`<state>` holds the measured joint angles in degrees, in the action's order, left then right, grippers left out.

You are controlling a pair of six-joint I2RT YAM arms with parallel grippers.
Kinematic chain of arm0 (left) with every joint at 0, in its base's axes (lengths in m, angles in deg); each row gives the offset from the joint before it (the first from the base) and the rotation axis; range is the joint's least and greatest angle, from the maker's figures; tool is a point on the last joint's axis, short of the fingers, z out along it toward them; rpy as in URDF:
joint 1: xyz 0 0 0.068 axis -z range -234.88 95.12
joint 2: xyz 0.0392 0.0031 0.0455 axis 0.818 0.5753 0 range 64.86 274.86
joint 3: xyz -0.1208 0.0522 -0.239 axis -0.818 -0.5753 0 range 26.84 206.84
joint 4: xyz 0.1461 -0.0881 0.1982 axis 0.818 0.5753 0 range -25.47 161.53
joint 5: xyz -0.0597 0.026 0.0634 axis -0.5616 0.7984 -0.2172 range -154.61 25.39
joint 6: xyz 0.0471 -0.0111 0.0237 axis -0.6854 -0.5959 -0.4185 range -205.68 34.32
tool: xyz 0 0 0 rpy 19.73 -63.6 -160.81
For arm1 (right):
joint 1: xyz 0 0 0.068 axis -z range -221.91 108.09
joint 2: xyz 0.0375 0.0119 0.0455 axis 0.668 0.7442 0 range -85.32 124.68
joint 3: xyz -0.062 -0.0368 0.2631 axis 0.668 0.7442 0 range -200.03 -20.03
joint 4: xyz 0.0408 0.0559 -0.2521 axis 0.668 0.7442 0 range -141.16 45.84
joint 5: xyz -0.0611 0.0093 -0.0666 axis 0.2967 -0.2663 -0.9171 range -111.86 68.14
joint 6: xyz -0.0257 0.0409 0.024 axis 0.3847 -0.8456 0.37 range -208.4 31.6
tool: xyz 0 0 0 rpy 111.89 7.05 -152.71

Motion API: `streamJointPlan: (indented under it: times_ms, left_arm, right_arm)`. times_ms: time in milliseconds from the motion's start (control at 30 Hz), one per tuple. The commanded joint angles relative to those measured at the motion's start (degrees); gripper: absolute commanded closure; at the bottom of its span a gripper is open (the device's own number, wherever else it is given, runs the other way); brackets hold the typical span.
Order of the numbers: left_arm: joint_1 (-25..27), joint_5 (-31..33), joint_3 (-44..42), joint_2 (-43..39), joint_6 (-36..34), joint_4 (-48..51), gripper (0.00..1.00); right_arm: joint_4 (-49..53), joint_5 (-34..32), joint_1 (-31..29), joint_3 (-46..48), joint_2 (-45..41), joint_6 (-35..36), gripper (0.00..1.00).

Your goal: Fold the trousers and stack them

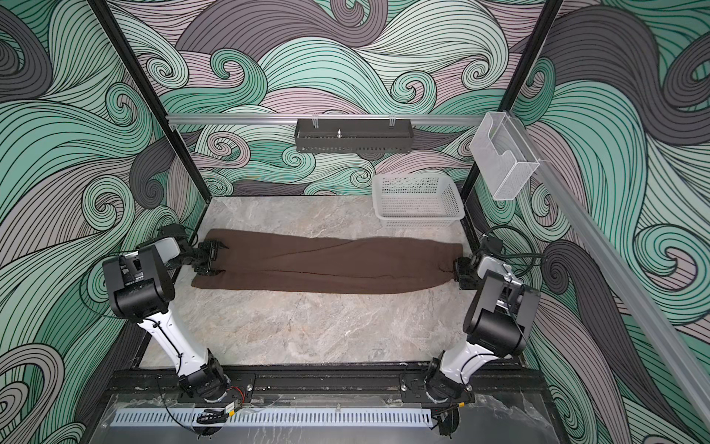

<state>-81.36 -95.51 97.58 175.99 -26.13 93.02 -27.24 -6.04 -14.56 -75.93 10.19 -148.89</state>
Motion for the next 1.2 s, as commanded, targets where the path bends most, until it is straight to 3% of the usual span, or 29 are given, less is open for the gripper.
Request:
streamJointPlan:
  times_ms: [0,133,300,367,733,933,1167]
  left_arm:
    - [0.3,2.8,-3.8,-3.0,2.9,-0.6,0.21]
    - [0.7,3.2,-4.0,-1.9,4.9,-3.9,0.40]
    - [1.1,2.5,-0.9,-0.4,6.9,-6.3,0.89]
    - [1.1,2.1,1.7,-1.1,7.2,-6.0,1.00]
    - [1.1,-0.3,27.2,0.9,6.6,4.3,1.00]
    - [1.0,-2.1,16.2,-1.1,5.3,-0.2,1.00]
    - [0.2,-2.1,4.4,-5.2,3.6,-3.2,1.00]
  right_arm:
    - [-0.6,2.0,-0.1,-1.5,0.4,-0.6,1.00]
    - [-0.9,2.3,0.0,-1.6,1.0,-0.4,1.00]
    - [-1.2,3.7,0.0,-2.2,1.9,-1.9,1.00]
    - [-0.7,4.2,-0.1,-3.9,1.9,-2.6,1.00]
    - [4.7,5.2,-0.2,-20.8,4.6,-6.4,1.00]
    - [4.5,6.5,0.0,-16.7,7.2,-4.2,1.00]
    - [5.3,3.1,1.3,-10.9,5.9,-0.7,1.00]
